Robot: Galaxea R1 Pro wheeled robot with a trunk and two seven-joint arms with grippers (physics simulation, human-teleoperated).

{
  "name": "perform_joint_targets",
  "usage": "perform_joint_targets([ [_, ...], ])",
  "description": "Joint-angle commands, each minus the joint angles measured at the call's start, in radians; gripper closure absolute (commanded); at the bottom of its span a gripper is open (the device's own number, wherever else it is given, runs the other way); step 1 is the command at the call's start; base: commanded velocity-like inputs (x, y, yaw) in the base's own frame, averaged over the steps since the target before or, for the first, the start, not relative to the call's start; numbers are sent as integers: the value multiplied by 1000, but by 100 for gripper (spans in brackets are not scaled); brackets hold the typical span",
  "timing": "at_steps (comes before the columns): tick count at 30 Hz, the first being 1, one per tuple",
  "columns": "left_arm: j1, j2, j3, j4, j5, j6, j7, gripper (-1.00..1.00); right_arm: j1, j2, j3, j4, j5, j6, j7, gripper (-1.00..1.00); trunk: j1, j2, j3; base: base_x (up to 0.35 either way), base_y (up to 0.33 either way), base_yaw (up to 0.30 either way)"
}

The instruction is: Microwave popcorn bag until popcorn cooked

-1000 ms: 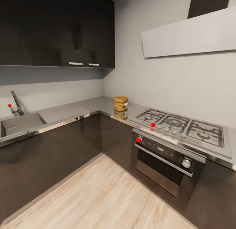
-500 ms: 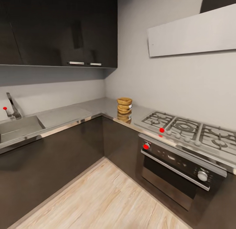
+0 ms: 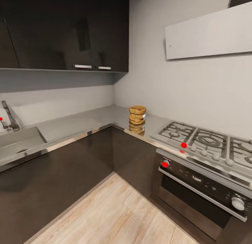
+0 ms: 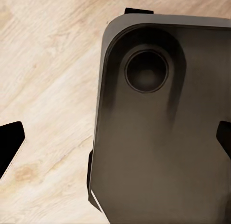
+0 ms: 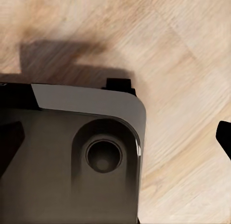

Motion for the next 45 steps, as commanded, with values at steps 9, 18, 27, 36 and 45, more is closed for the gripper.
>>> perform_joint_targets([
  [9,0,0,1,-1,10,-1,1,-100,-1,1,-7,3,8,-5,2,-100,0,0,-1,244,125,0],
  [18,0,-1,2,-1,12,-5,-2,-100,2,-1,-5,2,7,-6,3,-100,0,0,-1,54,20,0],
  [27,0,-1,2,-2,12,-7,-2,-100,2,0,-4,2,8,-5,3,-100,0,0,-1,0,62,0],
  [36,0,-1,1,-2,12,-7,-4,-100,2,3,-4,2,7,-9,2,-100,0,0,-1,0,213,0],
  [45,0,0,2,-2,12,-7,-4,-100,2,7,-5,2,7,-8,2,-100,0,0,-1,0,222,-167],
])
